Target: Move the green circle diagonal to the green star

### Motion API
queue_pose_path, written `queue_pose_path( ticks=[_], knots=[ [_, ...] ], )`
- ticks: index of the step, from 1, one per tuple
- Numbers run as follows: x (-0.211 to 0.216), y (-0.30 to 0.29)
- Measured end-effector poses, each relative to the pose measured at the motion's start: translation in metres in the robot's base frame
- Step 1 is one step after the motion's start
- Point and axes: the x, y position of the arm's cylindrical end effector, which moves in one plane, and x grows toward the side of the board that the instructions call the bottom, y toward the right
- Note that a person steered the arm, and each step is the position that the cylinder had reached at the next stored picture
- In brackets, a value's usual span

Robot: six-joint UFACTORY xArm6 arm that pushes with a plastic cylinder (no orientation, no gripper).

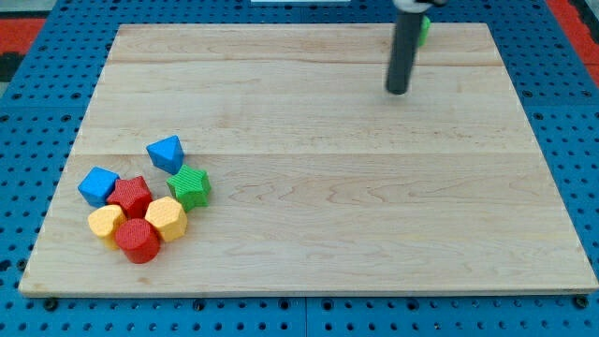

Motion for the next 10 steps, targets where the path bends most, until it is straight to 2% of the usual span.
queue_pose_path(
  ticks=[1, 2, 3, 5, 6, 7, 8, 9, 10],
  knots=[
    [-0.082, 0.097],
    [-0.123, 0.062],
    [-0.124, -0.009],
    [-0.040, -0.172],
    [-0.080, -0.141],
    [-0.050, -0.112],
    [0.016, -0.147],
    [0.032, -0.152],
    [0.043, -0.112]
  ],
)
